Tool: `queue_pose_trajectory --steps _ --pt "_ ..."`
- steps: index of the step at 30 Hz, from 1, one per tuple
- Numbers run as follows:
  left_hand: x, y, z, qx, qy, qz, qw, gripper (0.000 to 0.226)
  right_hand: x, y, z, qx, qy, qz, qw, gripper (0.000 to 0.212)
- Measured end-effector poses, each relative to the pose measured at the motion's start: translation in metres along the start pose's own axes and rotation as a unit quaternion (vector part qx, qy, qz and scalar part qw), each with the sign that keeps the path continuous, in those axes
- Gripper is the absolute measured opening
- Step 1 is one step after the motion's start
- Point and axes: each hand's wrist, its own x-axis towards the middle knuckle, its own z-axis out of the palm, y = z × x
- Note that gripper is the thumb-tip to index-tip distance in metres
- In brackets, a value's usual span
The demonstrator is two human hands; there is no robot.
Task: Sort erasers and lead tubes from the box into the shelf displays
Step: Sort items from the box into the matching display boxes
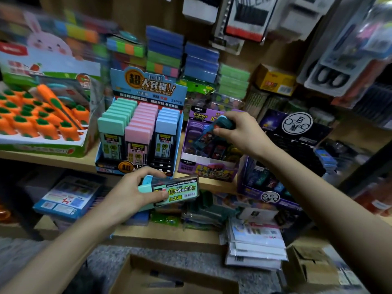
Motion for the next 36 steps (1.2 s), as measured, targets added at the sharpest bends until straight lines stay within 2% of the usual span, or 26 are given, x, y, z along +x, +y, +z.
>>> queue_pose_trajectory --steps 6,9,14,19,22,26,28,29,31,32,33,35,36 --pt "0.001 0.007 0.01 -0.029 0.016 0.007 0.999 0.032 0.01 0.005 -0.027 0.056 0.002 0.035 0.998 0.024" --pt "0.001 0.008 0.013 -0.034 0.013 0.013 0.999 0.029 0.003 0.017 -0.042 0.012 -0.015 0.041 0.999 0.021" --pt "-0.001 0.01 0.016 -0.036 0.008 0.001 0.999 0.027 -0.008 0.035 -0.026 -0.037 0.028 0.028 0.999 0.023" --pt "-0.002 0.012 0.015 -0.03 0.01 -0.007 0.999 0.025 -0.01 0.039 -0.001 -0.108 0.027 -0.019 0.994 0.025" --pt "-0.003 0.012 0.016 -0.039 0.0 -0.002 0.999 0.023 -0.011 0.037 0.005 -0.154 0.034 -0.047 0.986 0.035" --pt "-0.002 0.013 0.017 -0.045 -0.012 0.003 0.999 0.023 -0.012 0.031 0.004 -0.307 0.011 -0.091 0.947 0.029" --pt "-0.002 0.014 0.017 -0.052 -0.017 0.006 0.998 0.022 -0.016 0.023 0.001 -0.346 0.023 -0.115 0.931 0.028" --pt "-0.002 0.014 0.017 -0.054 -0.022 0.006 0.998 0.022 -0.02 0.016 0.001 -0.326 0.042 -0.135 0.935 0.028" --pt "-0.001 0.015 0.018 -0.052 -0.033 0.006 0.998 0.021 -0.033 -0.004 0.005 -0.182 0.052 -0.146 0.971 0.027" --pt "0.0 0.016 0.018 -0.048 -0.038 0.007 0.998 0.021 -0.039 -0.014 0.009 -0.09 0.001 -0.117 0.989 0.028" --pt "0.0 0.017 0.019 -0.044 -0.044 0.011 0.998 0.022 -0.045 -0.024 0.013 -0.017 -0.089 -0.07 0.993 0.033" --pt "0.0 0.02 0.021 -0.042 -0.054 0.022 0.997 0.024 -0.057 -0.036 0.026 0.07 -0.265 0.022 0.962 0.042" --pt "0.0 0.02 0.021 -0.044 -0.058 0.026 0.997 0.026 -0.062 -0.036 0.033 0.094 -0.308 0.048 0.946 0.043"
